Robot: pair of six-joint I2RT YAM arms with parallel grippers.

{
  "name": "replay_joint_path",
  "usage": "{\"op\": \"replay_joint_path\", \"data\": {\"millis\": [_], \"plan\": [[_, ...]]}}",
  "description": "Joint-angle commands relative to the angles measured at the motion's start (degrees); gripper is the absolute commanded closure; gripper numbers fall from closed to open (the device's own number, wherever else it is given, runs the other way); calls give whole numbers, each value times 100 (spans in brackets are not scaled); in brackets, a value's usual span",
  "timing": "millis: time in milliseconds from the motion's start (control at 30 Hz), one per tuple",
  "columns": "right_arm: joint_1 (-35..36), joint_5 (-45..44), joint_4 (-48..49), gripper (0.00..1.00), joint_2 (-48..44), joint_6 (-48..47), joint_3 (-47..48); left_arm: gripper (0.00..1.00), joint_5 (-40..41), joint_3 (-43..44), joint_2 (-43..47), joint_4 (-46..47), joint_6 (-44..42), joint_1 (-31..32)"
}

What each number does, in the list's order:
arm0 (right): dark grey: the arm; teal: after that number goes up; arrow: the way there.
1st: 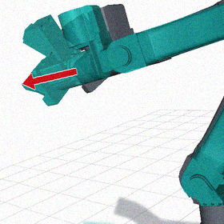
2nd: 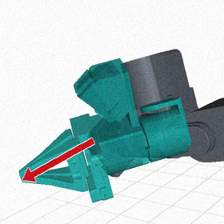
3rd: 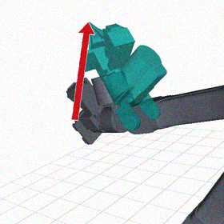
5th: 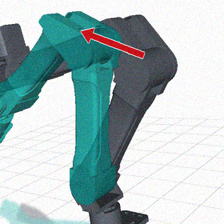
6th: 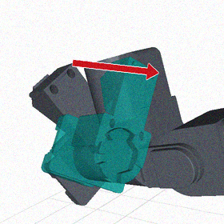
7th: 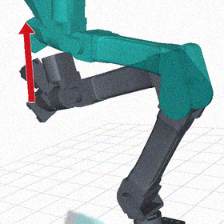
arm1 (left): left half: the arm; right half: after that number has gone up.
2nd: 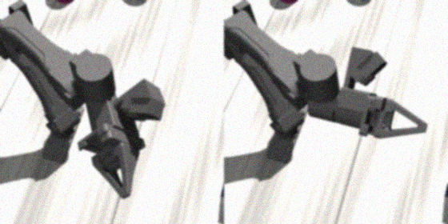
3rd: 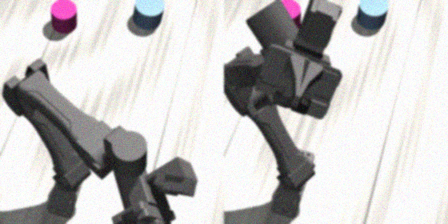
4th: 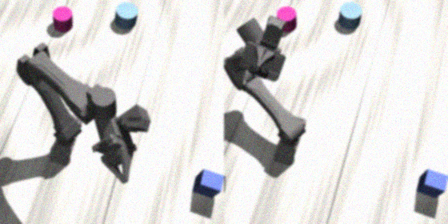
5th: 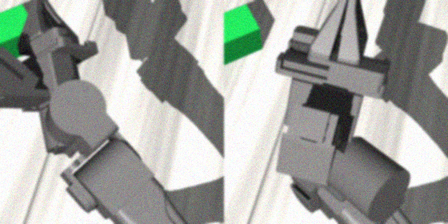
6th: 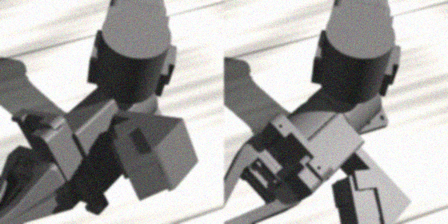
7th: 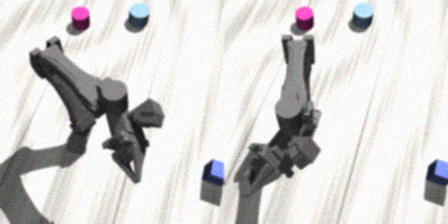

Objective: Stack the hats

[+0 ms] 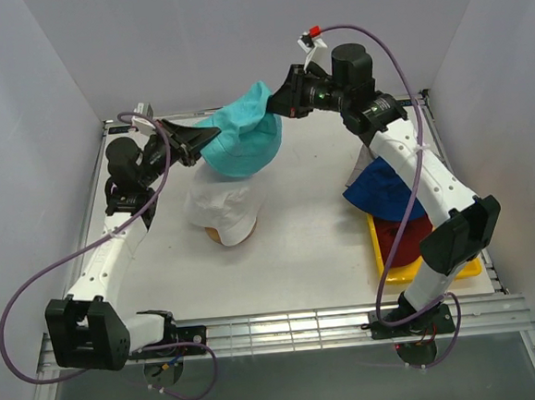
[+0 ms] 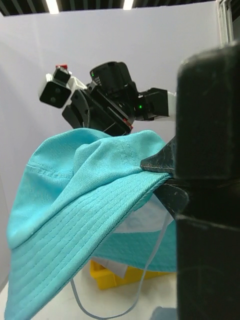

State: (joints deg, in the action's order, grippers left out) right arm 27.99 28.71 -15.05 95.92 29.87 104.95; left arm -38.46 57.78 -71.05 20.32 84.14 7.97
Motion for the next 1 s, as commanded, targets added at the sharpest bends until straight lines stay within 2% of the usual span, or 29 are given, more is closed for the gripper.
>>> {"op": "replay_joint_path", "data": {"millis": [0,533,833,967], "plan": [[276,144,-454,92,-153,-639,254,100,-83,-188,442,-572,-713,-50],[989,-252,-930,92,234,-1044,606,100,699,-162,1022,-2945,-2261,-401],[1209,-383,-1035,92,340,-1097,738,91,998,-223,1269,-3499,-2736,-533],[1305,-410,-1061,92,392,-1106,825,84,1164,-232,1356,-3771,-2894,-630]]}}
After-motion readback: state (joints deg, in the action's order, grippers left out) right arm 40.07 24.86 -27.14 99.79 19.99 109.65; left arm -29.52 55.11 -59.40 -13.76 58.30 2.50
